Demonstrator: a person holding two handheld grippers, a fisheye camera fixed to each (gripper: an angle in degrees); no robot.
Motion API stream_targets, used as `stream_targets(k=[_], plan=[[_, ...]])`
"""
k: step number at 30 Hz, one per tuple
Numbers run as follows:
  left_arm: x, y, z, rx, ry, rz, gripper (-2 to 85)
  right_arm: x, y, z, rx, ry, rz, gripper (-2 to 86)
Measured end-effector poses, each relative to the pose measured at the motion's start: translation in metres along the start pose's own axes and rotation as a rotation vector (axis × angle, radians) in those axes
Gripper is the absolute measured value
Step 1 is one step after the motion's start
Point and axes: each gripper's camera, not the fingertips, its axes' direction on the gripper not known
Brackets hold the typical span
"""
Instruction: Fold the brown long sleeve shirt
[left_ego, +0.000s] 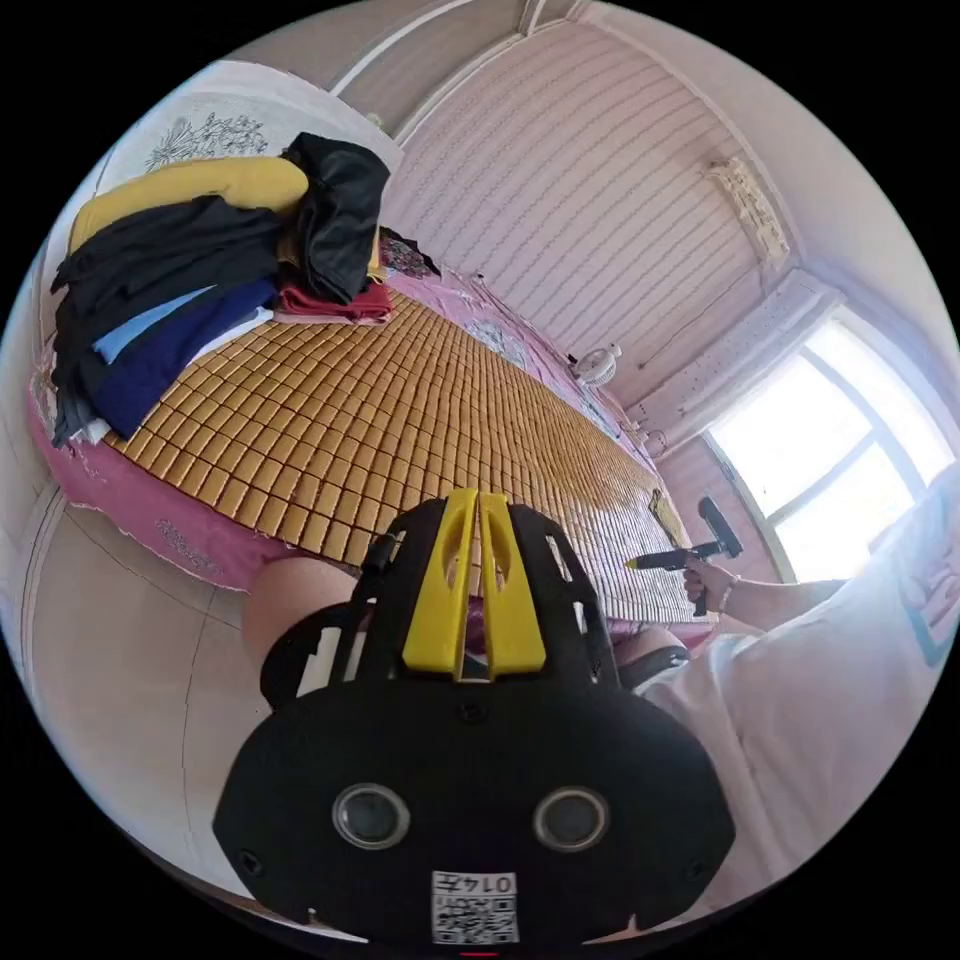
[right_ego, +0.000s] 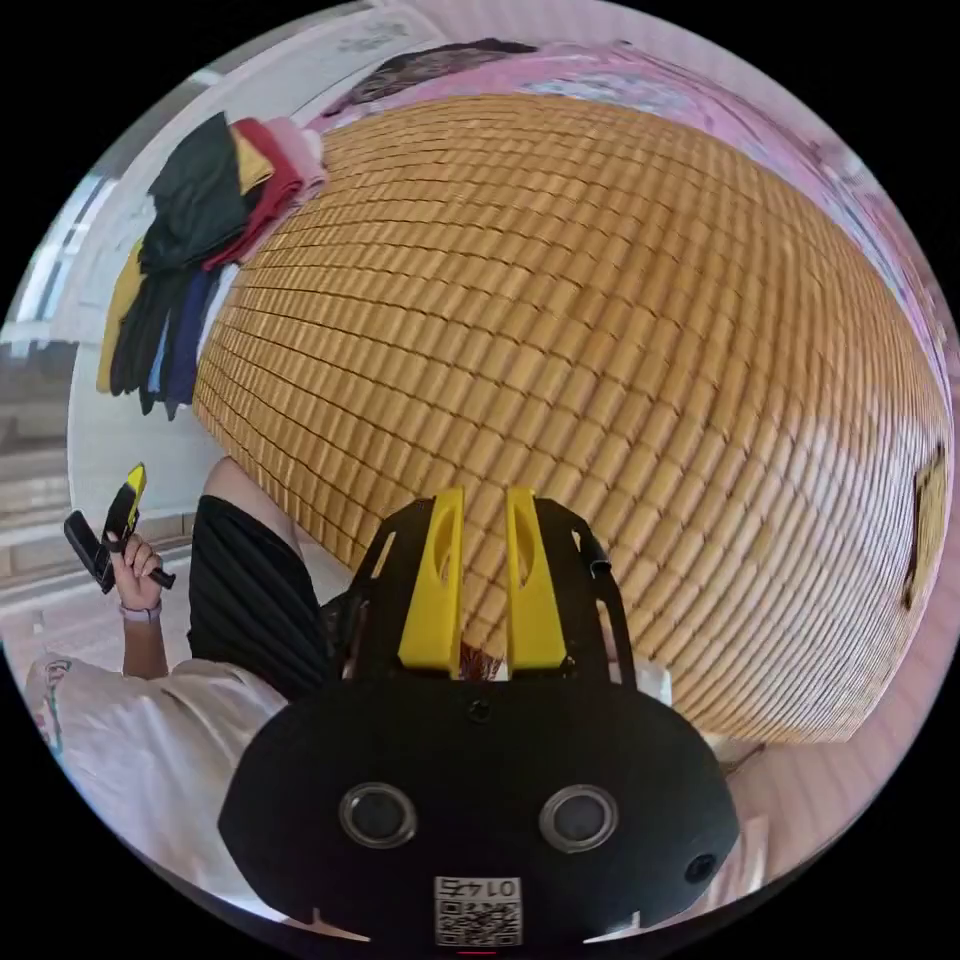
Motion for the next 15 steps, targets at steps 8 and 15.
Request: stream_targets(k=[8,15], plan=[[0.1,0.005,0.094,-0.076,0.166,0.365,1.1,0.136,0.237,-0.021,0.33,-0.113,0.502,1.4],[0.198,0.026,0.206,-0.272,0.302,0.604,4.9,0.182,0.343,0.0,0.538,-0.158,0.61,2.2]])
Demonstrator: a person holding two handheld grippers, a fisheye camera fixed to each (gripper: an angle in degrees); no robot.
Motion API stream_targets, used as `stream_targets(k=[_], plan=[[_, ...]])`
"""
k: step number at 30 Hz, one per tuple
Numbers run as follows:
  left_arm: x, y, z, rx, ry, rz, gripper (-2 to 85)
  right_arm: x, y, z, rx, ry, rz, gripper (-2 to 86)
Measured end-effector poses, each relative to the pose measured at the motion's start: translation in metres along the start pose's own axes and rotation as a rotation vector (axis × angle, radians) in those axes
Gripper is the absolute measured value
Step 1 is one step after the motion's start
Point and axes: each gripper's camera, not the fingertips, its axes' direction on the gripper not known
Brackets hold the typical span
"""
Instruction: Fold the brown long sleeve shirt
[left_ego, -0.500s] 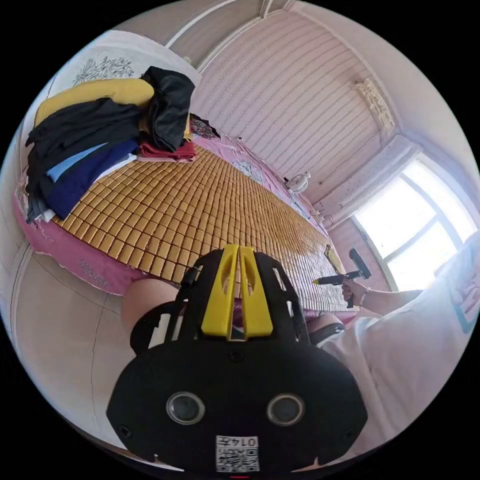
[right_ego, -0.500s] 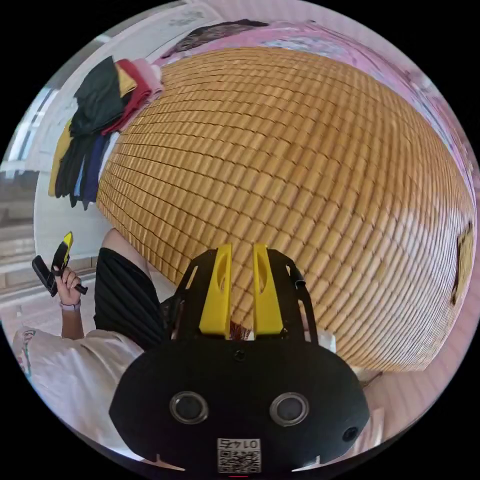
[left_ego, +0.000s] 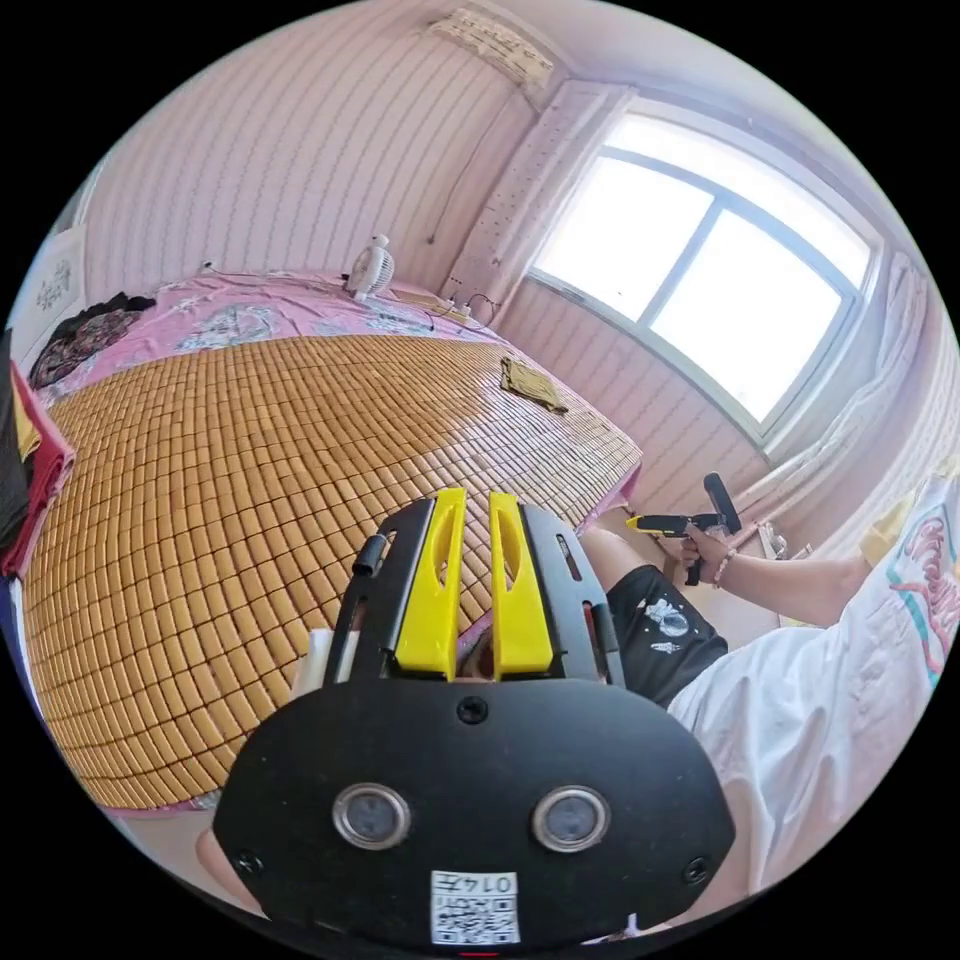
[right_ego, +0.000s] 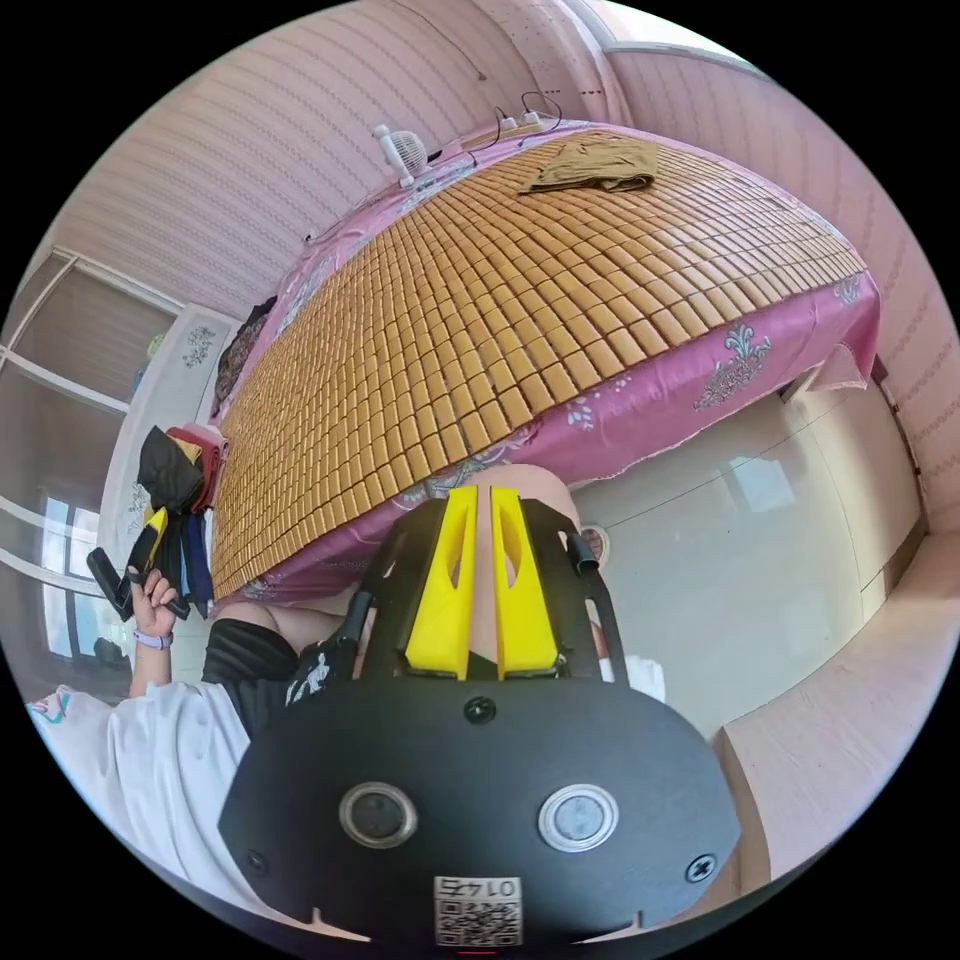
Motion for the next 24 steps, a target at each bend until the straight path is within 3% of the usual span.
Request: stream_targets(k=[8,16,24], plan=[[0.031,-0.075,0.175,-0.164,-0.046,0.153,8.0,0.048,-0.049,-0.005,0.098,-0.019,-0.053,3.4],[0.024,-0.178,0.387,-0.293,0.016,0.175,8.5,0.056,-0.174,0.012,0.191,0.109,-0.247,3.2],[0.023,-0.275,0.575,-0.335,0.073,0.201,1.2,0.068,-0.295,0.06,0.118,0.21,-0.328,7.0]])
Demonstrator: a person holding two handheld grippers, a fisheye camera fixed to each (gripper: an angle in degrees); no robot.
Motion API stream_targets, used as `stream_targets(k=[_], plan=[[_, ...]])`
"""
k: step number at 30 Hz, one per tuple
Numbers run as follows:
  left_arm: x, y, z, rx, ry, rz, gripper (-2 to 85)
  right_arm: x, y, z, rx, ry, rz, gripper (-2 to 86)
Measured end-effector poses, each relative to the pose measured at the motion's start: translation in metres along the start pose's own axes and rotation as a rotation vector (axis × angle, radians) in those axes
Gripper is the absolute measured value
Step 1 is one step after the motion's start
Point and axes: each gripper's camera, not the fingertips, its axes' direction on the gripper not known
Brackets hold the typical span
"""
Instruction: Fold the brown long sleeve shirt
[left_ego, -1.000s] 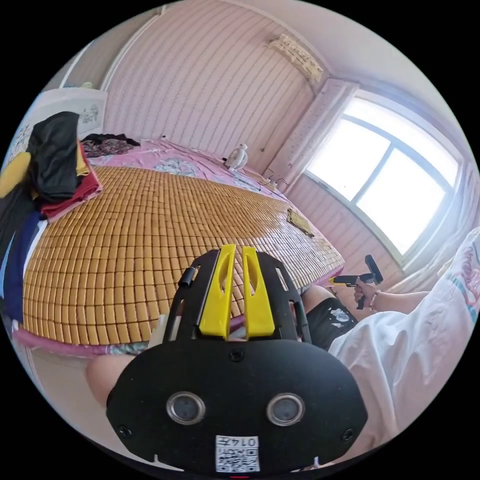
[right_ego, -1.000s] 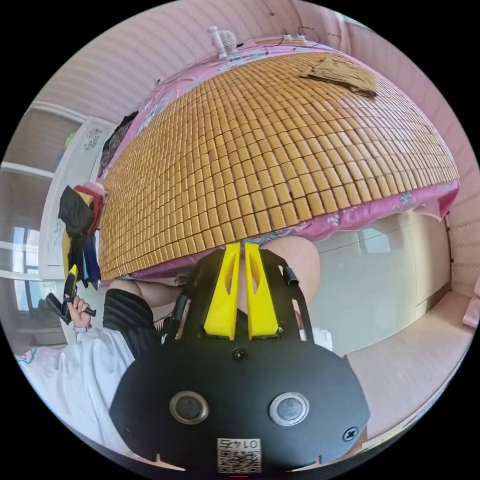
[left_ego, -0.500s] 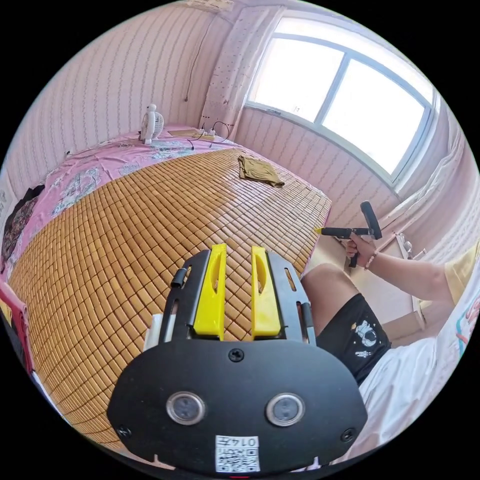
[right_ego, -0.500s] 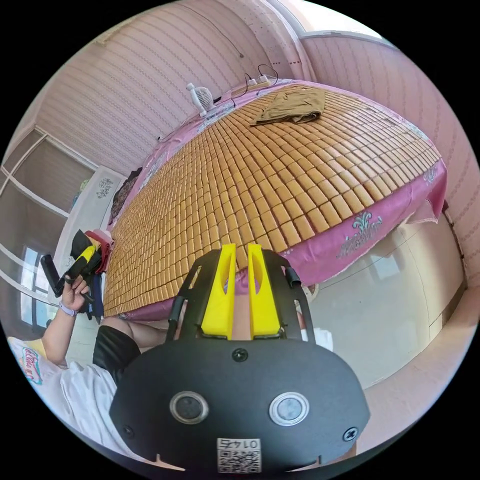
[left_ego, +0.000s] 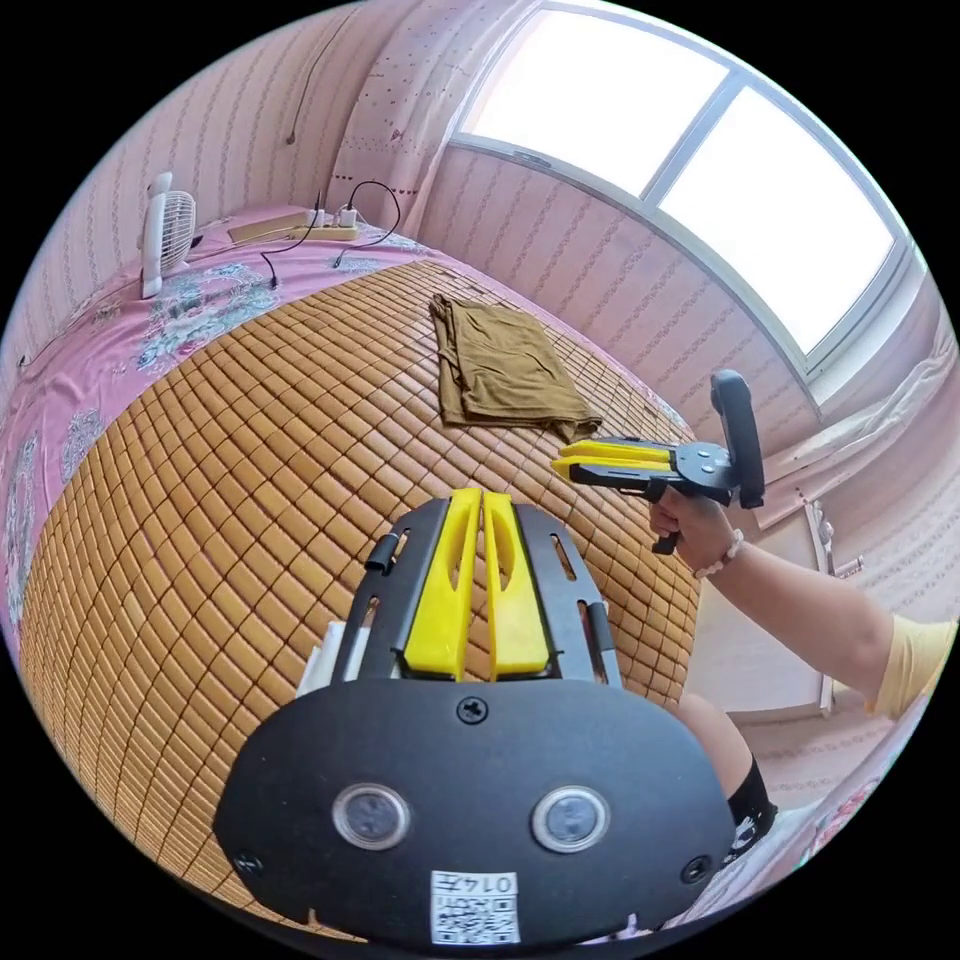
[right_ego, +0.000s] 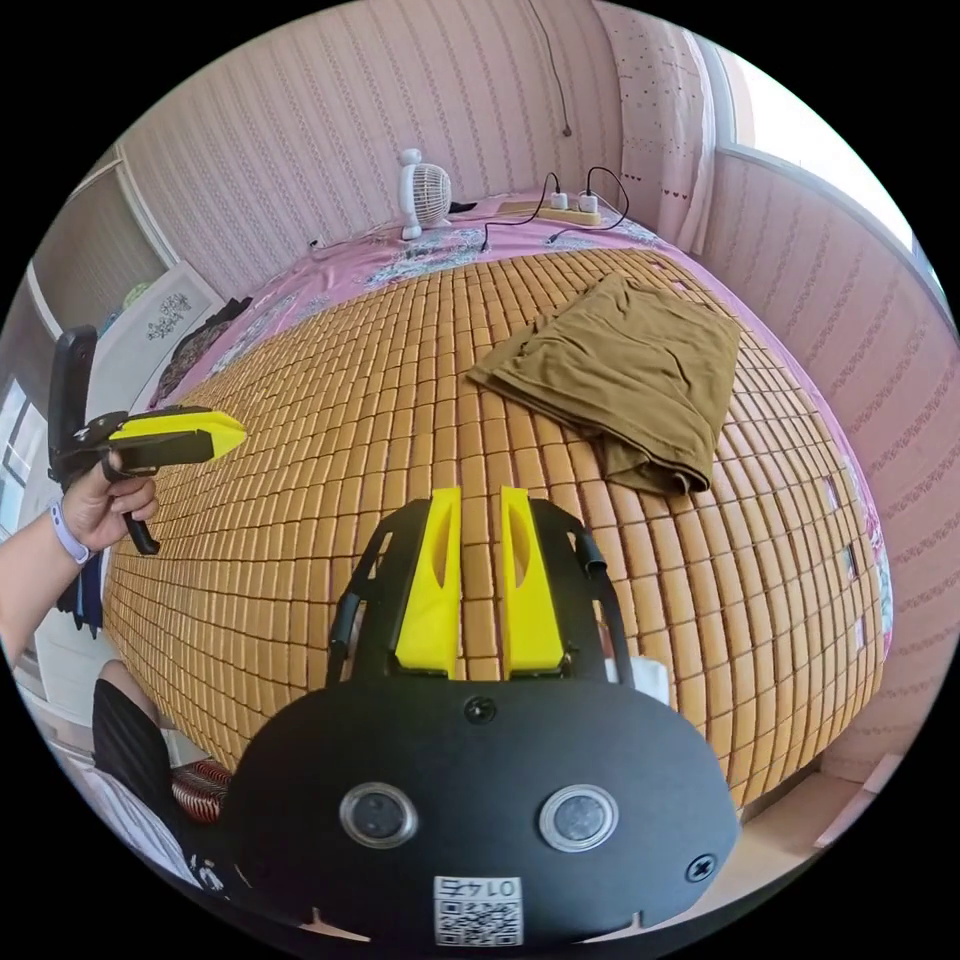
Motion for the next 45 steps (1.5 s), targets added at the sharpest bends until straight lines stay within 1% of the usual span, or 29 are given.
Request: stream_targets(k=[3,8,9,11,13,14,15,17,18,20,21,23,24,25,26,27,29,30,31,32,34,35,36,37,40,42,45], plan=[[-0.012,-0.041,0.054,-0.036,-0.068,-0.007,3.5,0.009,-0.035,0.023,-0.042,0.023,0.02,8.4],[-0.013,-0.085,0.136,-0.101,-0.161,0.04,6.9,0.013,-0.07,0.039,0.038,0.027,0.007,8.8],[-0.012,-0.089,0.143,-0.107,-0.177,0.043,7.6,0.015,-0.077,0.043,0.035,0.033,0.007,8.4],[-0.009,-0.099,0.171,-0.167,-0.233,0.049,8.2,0.022,-0.086,0.059,-0.045,0.06,0.025,7.0],[-0.006,-0.102,0.177,-0.179,-0.276,0.058,6.0,0.027,-0.088,0.06,-0.047,0.107,0.014,4.0],[-0.003,-0.104,0.179,-0.211,-0.237,0.105,2.7,0.027,-0.088,0.06,-0.055,0.108,0.009,3.6],[-0.002,-0.104,0.18,-0.24,-0.176,0.129,2.1,0.024,-0.087,0.059,-0.073,0.114,-0.02,2.9],[-0.004,-0.096,0.176,-0.33,-0.134,0.094,0.4,0.017,-0.083,0.055,-0.103,0.162,-0.072,2.0],[-0.004,-0.09,0.172,-0.334,-0.125,0.09,0.1,0.013,-0.078,0.052,-0.13,0.172,-0.097,1.5],[-0.003,-0.051,0.151,-0.351,-0.12,0.094,-0.3,0.008,-0.065,0.044,-0.151,0.149,-0.11,1.0],[-0.003,-0.037,0.143,-0.352,-0.114,0.094,-0.3,0.004,-0.052,0.036,-0.156,0.105,-0.109,0.8],[-0.004,0.032,0.108,-0.366,-0.104,0.109,-0.4,-0.003,-0.028,0.025,-0.155,0.014,-0.077,0.6],[-0.004,0.051,0.095,-0.357,-0.112,0.118,-0.5,-0.01,-0.01,0.02,-0.169,-0.063,-0.051,0.5],[-0.006,0.09,0.071,-0.369,-0.144,0.115,-0.5,-0.02,0.009,0.016,-0.167,-0.111,-0.019,0.4],[-0.01,0.131,0.047,-0.393,-0.157,0.085,-0.5,-0.028,0.019,0.014,-0.16,-0.137,-0.01,0.4],[-0.013,0.15,0.034,-0.398,-0.155,0.058,-0.5,-0.047,0.038,0.011,-0.156,-0.196,-0.008,0.3],[-0.028,0.23,-0.02,-0.394,-0.144,-0.091,-0.6,-0.087,0.062,0.013,-0.179,-0.267,-0.029,0.3],[-0.032,0.249,-0.033,-0.391,-0.149,-0.124,-0.6,-0.119,0.074,0.016,-0.207,-0.3,-0.049,0.2],[-0.04,0.286,-0.06,-0.37,-0.147,-0.196,-0.6,-0.155,0.083,0.018,-0.226,-0.284,-0.126,0.2],[-0.049,0.323,-0.085,-0.342,-0.153,-0.284,-0.7,-0.173,0.085,0.017,-0.223,-0.261,-0.155,0.1],[-0.064,0.376,-0.12,-0.313,-0.174,-0.413,-0.8,-0.235,0.093,0.028,-0.278,-0.324,-0.216,0.1],[-0.071,0.408,-0.14,-0.3,-0.168,-0.485,-0.8,-0.248,0.094,0.032,-0.297,-0.349,-0.232,0.0],[-0.075,0.424,-0.149,-0.294,-0.161,-0.519,-0.8,-0.275,0.096,0.039,-0.334,-0.386,-0.265,-0.1],[-0.079,0.451,-0.168,-0.252,-0.143,-0.58,-0.8,-0.299,0.097,0.044,-0.362,-0.392,-0.304,-0.2],[-0.084,0.495,-0.203,-0.244,-0.162,-0.675,-0.7,-0.348,0.098,0.048,-0.4,-0.378,-0.379,-0.2],[-0.082,0.508,-0.215,-0.263,-0.187,-0.68,-0.7,-0.366,0.098,0.049,-0.418,-0.337,-0.374,-0.2],[-0.078,0.511,-0.225,-0.276,-0.187,-0.623,-0.8,-0.378,0.098,0.042,-0.412,-0.335,-0.346,0.4]])
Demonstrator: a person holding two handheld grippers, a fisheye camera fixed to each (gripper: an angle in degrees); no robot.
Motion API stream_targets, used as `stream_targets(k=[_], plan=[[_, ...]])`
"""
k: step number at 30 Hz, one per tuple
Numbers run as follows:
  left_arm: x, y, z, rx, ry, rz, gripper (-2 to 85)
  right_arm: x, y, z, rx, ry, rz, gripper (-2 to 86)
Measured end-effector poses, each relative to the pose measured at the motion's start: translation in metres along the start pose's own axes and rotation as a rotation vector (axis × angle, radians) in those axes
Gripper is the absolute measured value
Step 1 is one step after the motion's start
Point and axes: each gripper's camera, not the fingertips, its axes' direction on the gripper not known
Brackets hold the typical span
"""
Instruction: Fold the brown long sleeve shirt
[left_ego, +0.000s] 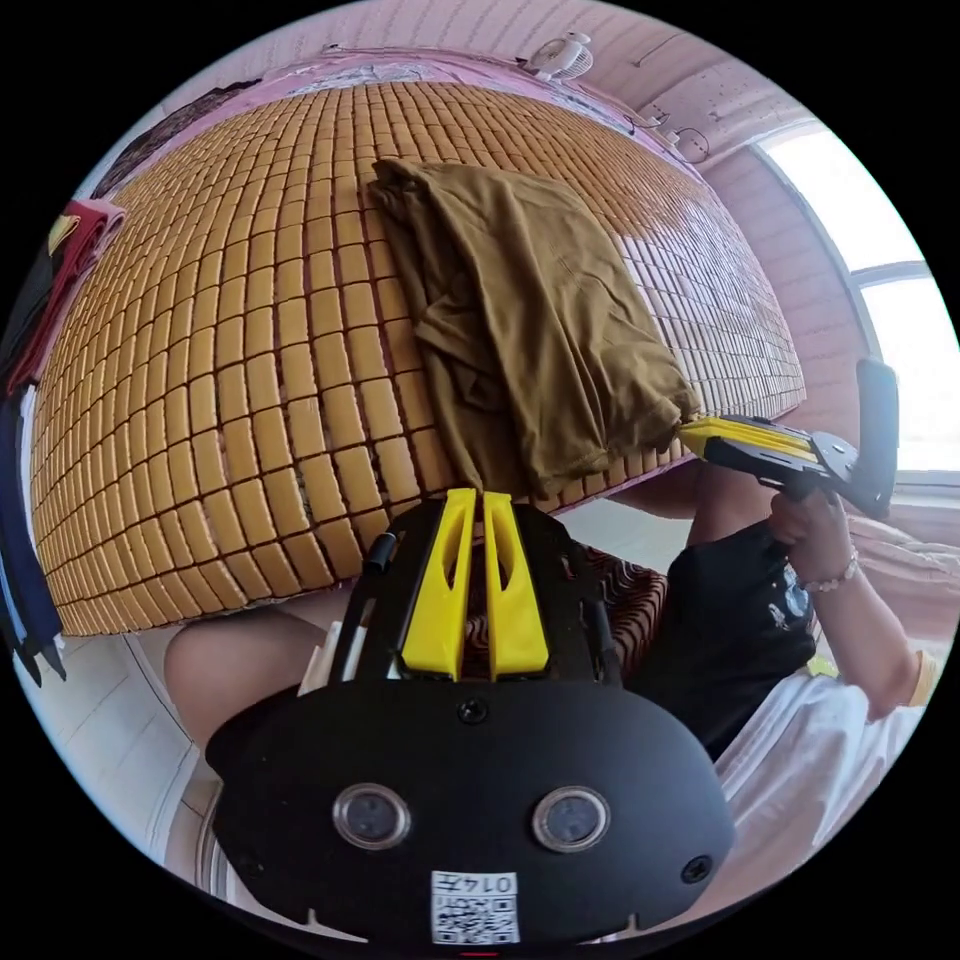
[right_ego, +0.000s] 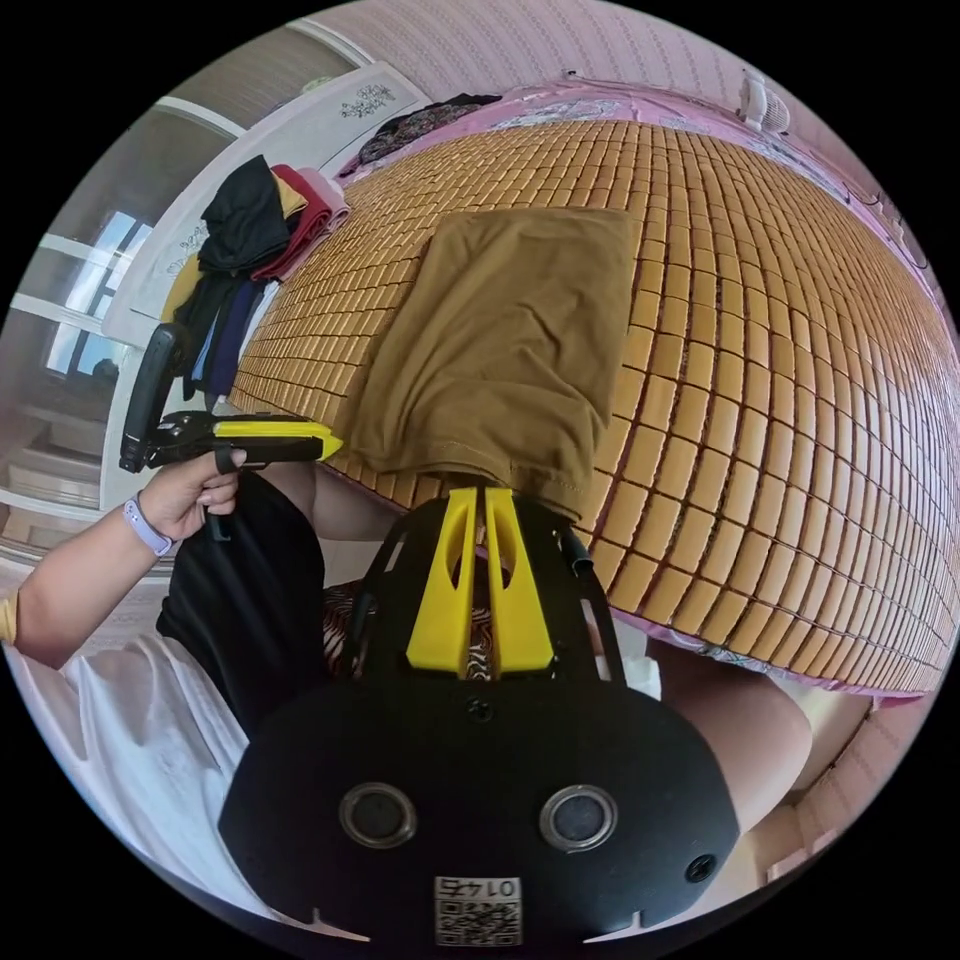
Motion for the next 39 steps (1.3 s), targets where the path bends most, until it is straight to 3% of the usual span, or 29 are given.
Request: stream_targets(k=[7,14,18,22,25,29,35,39], plan=[[0.017,0.031,-0.019,0.115,-0.095,0.225,-0.9,-0.037,-0.011,0.005,-0.005,0.033,-0.014,3.1],[0.02,0.052,-0.042,0.162,-0.112,0.244,-0.9,-0.109,-0.059,0.044,-0.081,0.057,-0.226,5.9],[0.024,0.062,-0.054,0.184,-0.127,0.269,-0.9,-0.149,-0.085,0.072,-0.134,0.175,-0.343,6.1],[0.032,0.069,-0.066,0.189,-0.159,0.285,-0.9,-0.162,-0.096,0.089,-0.168,0.284,-0.409,3.0],[0.034,0.072,-0.075,0.198,-0.16,0.295,-0.9,-0.161,-0.101,0.089,-0.183,0.26,-0.416,0.7],[0.034,0.074,-0.088,0.199,-0.136,0.276,-0.9,-0.148,-0.106,0.076,-0.175,0.172,-0.313,-0.4],[0.039,0.073,-0.106,0.203,-0.117,0.261,-0.9,-0.097,-0.08,0.024,-0.009,0.105,-0.153,-0.5],[0.046,0.072,-0.115,0.207,-0.125,0.267,-0.9,-0.034,-0.055,-0.023,0.145,0.11,0.1,-0.1]])
